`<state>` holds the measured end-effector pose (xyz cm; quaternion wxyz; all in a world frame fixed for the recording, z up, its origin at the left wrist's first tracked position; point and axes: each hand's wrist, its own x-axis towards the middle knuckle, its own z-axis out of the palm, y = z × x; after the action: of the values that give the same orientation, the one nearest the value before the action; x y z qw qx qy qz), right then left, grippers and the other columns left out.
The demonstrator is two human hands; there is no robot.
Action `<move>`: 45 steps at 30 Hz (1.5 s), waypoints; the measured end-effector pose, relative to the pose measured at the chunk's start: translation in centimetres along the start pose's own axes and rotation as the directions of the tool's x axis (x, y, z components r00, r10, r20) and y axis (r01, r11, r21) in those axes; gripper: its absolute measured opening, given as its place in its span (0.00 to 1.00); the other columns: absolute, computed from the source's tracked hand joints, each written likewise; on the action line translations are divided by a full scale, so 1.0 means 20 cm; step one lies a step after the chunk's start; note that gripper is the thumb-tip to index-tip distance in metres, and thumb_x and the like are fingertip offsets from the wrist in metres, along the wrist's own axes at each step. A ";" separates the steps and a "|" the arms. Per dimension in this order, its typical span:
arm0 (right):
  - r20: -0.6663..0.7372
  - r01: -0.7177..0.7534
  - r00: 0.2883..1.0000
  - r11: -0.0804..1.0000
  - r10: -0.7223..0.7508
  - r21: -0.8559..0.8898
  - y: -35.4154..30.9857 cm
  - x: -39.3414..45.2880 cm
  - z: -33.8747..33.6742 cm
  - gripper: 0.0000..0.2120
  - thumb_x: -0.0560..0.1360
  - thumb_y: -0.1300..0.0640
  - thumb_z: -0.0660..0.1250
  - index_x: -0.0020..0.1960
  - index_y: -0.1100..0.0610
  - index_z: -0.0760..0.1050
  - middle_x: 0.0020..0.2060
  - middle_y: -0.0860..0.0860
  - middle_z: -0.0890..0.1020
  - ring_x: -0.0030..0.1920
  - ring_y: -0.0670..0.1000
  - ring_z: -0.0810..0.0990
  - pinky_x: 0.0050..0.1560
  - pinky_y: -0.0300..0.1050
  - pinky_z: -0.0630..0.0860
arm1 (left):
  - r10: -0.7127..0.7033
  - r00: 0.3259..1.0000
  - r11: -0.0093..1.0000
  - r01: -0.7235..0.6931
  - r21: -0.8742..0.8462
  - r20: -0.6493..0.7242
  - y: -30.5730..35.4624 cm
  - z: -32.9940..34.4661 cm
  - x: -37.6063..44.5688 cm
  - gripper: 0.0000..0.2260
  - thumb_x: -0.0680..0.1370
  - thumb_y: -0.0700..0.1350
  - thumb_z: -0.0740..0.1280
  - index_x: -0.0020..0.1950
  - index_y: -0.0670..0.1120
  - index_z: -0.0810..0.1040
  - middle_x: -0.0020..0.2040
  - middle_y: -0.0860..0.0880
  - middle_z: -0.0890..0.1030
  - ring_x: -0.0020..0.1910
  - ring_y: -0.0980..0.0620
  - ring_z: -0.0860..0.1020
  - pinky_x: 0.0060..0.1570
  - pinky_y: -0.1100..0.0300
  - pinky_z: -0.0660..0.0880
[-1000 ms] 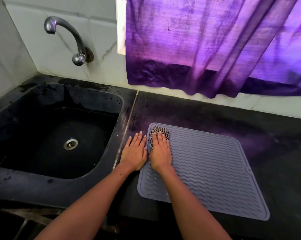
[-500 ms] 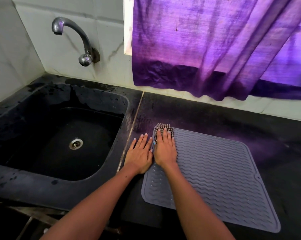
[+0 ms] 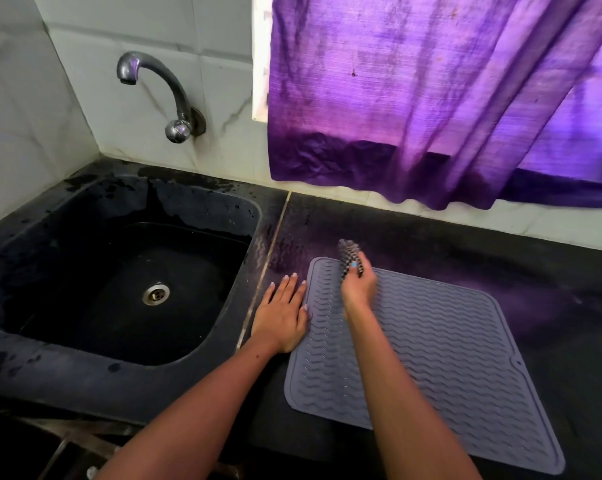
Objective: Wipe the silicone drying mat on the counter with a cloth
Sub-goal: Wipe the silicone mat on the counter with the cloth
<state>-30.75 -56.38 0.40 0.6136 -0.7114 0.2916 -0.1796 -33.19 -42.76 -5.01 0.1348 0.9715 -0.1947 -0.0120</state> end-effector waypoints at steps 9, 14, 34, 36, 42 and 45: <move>0.495 0.503 0.857 0.433 -0.142 -0.748 0.19 0.00 -0.10 0.28 0.81 0.55 0.52 0.77 0.50 0.45 0.77 0.52 0.45 0.77 0.54 0.41 0.75 0.51 0.43 | 0.002 0.999 1.000 -0.002 -0.001 -0.036 -0.01 0.02 0.01 0.36 0.71 0.58 0.30 0.77 0.49 0.48 0.78 0.50 0.47 0.76 0.54 0.44 0.73 0.55 0.40; 0.534 0.500 0.843 0.472 -0.072 -0.726 0.17 0.05 -0.11 0.29 0.80 0.56 0.54 0.77 0.49 0.46 0.77 0.50 0.45 0.77 0.53 0.41 0.75 0.50 0.44 | 0.000 0.999 1.000 0.001 0.006 -0.036 -0.01 0.02 0.01 0.36 0.71 0.59 0.31 0.77 0.49 0.48 0.78 0.50 0.47 0.76 0.54 0.44 0.73 0.55 0.40; 0.468 0.485 0.868 0.478 -0.164 -0.732 0.26 0.11 -0.44 0.29 0.80 0.58 0.53 0.77 0.56 0.44 0.77 0.54 0.45 0.77 0.53 0.43 0.75 0.48 0.41 | -0.019 0.996 1.000 0.019 -0.004 -0.087 -0.02 0.04 0.02 0.38 0.70 0.63 0.35 0.76 0.49 0.56 0.77 0.50 0.54 0.76 0.54 0.51 0.73 0.56 0.44; 0.481 0.479 0.868 0.462 -0.124 -0.747 0.27 0.11 -0.44 0.30 0.80 0.56 0.53 0.77 0.55 0.42 0.77 0.53 0.43 0.77 0.52 0.41 0.75 0.47 0.40 | -0.023 0.995 1.000 0.022 -0.006 -0.093 -0.02 0.04 0.02 0.37 0.71 0.64 0.36 0.76 0.49 0.56 0.77 0.50 0.55 0.76 0.53 0.51 0.73 0.55 0.44; 0.530 0.464 0.846 0.578 -0.064 -0.671 0.21 0.15 -0.47 0.29 0.80 0.61 0.54 0.77 0.55 0.47 0.77 0.52 0.46 0.77 0.52 0.43 0.75 0.47 0.43 | -0.022 0.995 1.000 0.020 -0.017 -0.102 -0.03 0.04 0.03 0.37 0.71 0.65 0.38 0.75 0.50 0.59 0.76 0.50 0.57 0.76 0.54 0.52 0.73 0.57 0.45; 0.434 0.306 0.897 0.828 -0.085 -0.469 0.18 0.16 -0.46 0.24 0.79 0.64 0.55 0.74 0.56 0.59 0.76 0.54 0.57 0.76 0.52 0.53 0.75 0.45 0.50 | -0.028 0.994 0.999 0.025 -0.026 -0.105 -0.03 0.05 0.03 0.38 0.70 0.67 0.39 0.75 0.51 0.59 0.76 0.51 0.57 0.75 0.55 0.52 0.73 0.57 0.45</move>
<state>-34.67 -65.86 -1.82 0.4189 -0.8996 0.1235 -0.0089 -32.46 -42.63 -6.09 0.1565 0.9715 -0.1743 0.0349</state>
